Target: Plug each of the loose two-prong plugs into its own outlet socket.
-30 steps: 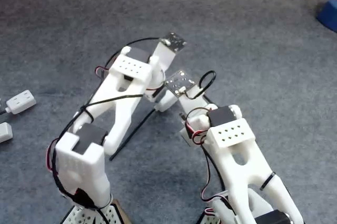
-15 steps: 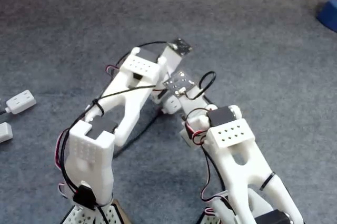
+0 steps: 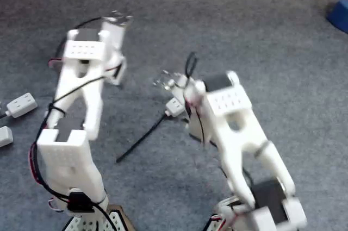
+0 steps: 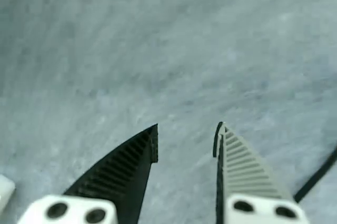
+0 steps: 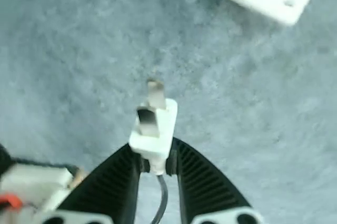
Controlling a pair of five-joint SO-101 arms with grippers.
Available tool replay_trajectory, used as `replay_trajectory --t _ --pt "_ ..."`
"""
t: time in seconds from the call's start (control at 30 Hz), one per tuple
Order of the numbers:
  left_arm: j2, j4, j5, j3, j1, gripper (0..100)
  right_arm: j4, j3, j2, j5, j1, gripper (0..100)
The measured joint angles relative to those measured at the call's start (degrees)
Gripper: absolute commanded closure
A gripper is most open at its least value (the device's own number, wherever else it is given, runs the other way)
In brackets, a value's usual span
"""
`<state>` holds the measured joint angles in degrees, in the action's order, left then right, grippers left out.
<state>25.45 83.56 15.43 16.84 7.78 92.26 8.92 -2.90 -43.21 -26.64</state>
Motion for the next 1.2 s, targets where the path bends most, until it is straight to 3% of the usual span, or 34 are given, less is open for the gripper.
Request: replay_trajectory --t 0.2,0.3,0.43,0.53,0.67,0.77,1.0,1.2 --pt "0.0 -1.1 4.6 -6.2 5.8 80 7.5 -35.8 24.3 -10.3 0.0 99.1" --pt "0.0 -3.6 6.2 -9.1 7.1 80 7.6 -41.8 33.2 -10.4 0.0 99.1" --pt "-1.3 -5.8 6.7 -10.0 8.2 80 7.6 -44.7 36.5 -3.8 0.0 99.1" --pt "-6.2 -6.1 6.1 -11.0 7.5 80 7.6 -47.4 35.5 5.8 0.0 99.0" --pt "-17.8 -7.9 2.8 -17.8 4.4 80 6.1 -47.6 32.4 19.7 0.1 98.9" --pt "-29.5 -14.9 -0.1 -28.7 3.0 80 3.7 -46.3 30.0 25.0 -0.3 98.9" --pt "-58.5 -36.9 -2.5 -60.2 2.4 79 -7.0 -26.8 21.3 27.4 -4.4 98.9" --pt "-72.4 -39.8 -2.5 -72.7 0.1 57 -14.6 -7.0 5.6 26.5 -6.1 99.0"
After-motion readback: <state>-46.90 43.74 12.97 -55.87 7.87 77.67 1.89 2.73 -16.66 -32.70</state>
